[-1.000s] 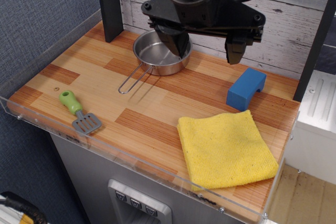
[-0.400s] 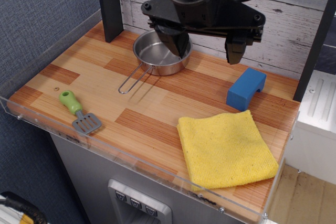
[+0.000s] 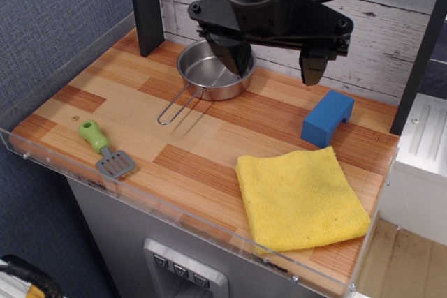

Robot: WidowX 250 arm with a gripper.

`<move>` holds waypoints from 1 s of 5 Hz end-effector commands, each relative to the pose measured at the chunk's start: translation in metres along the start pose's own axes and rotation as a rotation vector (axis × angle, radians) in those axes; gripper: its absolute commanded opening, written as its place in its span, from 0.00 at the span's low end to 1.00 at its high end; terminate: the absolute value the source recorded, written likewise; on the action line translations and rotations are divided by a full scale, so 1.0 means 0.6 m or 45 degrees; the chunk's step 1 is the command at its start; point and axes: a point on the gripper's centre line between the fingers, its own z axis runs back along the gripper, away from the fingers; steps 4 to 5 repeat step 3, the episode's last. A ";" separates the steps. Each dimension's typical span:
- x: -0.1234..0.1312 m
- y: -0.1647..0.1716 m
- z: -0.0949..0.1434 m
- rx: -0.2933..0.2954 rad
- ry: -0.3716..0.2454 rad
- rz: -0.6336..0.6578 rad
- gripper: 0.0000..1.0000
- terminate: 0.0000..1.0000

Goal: Move the napkin to the front right corner of the table

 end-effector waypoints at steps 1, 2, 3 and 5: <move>-0.005 0.005 0.014 -0.010 -0.032 0.007 1.00 0.00; -0.005 0.005 0.014 -0.010 -0.032 0.007 1.00 0.00; -0.005 0.005 0.014 -0.010 -0.032 0.007 1.00 1.00; -0.005 0.005 0.014 -0.010 -0.032 0.007 1.00 1.00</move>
